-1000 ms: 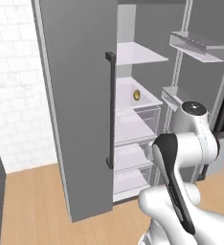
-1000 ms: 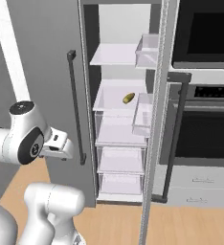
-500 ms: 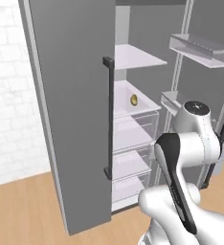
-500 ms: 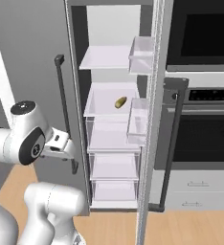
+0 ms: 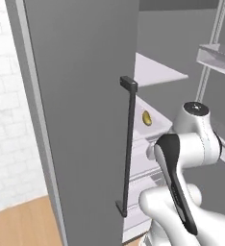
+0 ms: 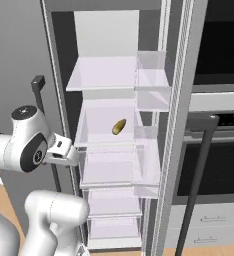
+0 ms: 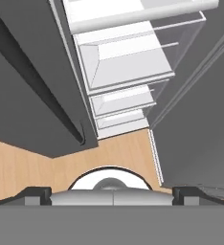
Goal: Place one cucumber and one chicken drumstick in each tupperware on the nearby counter, to pack two identical lunches.
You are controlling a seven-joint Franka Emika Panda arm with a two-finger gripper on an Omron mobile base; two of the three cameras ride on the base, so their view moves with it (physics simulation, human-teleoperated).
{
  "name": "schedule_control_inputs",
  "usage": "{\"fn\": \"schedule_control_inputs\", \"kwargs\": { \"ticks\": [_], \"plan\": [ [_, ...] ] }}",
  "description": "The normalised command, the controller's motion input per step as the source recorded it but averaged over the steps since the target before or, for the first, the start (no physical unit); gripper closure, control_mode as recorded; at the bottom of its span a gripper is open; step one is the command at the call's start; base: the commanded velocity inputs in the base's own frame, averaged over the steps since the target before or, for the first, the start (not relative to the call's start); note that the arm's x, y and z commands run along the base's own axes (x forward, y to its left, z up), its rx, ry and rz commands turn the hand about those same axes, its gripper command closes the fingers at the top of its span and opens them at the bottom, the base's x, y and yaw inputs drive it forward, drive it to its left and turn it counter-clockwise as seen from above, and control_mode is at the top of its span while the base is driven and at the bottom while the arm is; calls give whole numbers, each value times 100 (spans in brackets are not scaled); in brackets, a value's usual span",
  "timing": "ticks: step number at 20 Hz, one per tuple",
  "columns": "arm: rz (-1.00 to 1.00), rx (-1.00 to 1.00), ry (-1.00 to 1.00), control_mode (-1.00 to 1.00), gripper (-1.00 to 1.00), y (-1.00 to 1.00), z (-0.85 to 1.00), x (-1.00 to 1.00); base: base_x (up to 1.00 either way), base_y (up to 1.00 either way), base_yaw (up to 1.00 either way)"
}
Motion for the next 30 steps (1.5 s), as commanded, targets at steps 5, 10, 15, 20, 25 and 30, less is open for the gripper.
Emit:
{"fn": "schedule_control_inputs", "kwargs": {
  "ticks": [5,10,15,20,25,30],
  "plan": [
    [0,0,0,100,-100,0,0,0,18,-15,-26],
    [0,0,0,100,-100,0,0,0,5,-20,-22],
    [0,0,0,100,-100,0,0,0,38,-33,-7],
    [0,0,0,100,-100,0,0,0,39,-29,0],
    [0,0,0,100,-100,0,0,0,15,-3,0],
    [0,0,0,100,-100,0,0,0,0,0,0]
  ]
}}
